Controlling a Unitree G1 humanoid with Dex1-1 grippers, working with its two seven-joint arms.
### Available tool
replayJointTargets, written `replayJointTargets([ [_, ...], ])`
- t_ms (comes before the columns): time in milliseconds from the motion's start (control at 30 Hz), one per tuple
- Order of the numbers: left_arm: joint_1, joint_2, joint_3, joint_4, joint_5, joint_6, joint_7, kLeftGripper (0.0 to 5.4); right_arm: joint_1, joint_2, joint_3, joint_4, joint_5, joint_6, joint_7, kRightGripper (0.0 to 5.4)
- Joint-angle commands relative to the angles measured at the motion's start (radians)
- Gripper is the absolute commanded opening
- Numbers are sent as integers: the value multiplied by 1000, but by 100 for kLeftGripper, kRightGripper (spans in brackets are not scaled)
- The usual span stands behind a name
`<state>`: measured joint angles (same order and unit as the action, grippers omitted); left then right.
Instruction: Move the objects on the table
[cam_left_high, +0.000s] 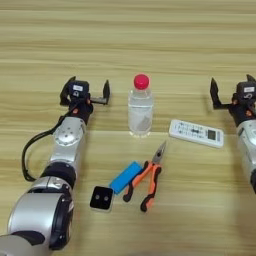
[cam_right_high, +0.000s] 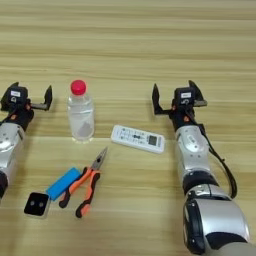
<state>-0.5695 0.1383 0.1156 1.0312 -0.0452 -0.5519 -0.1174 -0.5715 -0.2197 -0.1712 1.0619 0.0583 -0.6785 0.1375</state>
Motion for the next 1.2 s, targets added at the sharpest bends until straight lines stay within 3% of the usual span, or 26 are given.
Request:
replayJointTargets([
  [33,-21,6,2,7,3,14,-2,538,-20,-4,0,8,-4,3,-5,540],
  [367,-16,2,24,-17,-24,-25,-19,538,-18,-2,2,6,-5,-1,-8,540],
  [533,-1,-25,65,-96,-112,-109,-106,538,-17,-3,1,6,-4,-3,-8,540],
  [700,19,-46,80,-157,-177,-147,-188,538,-17,-4,2,5,-4,-4,-7,540],
  [833,47,-64,66,-221,-224,-160,-291,538,-15,-4,2,2,-5,-5,-8,540],
  [1033,109,-88,33,-358,-331,-117,-484,538,-13,-3,4,-2,-6,-6,-10,540],
  [1200,187,-108,-13,-524,-471,-23,-690,538,-14,-3,6,0,-7,-6,-11,540],
])
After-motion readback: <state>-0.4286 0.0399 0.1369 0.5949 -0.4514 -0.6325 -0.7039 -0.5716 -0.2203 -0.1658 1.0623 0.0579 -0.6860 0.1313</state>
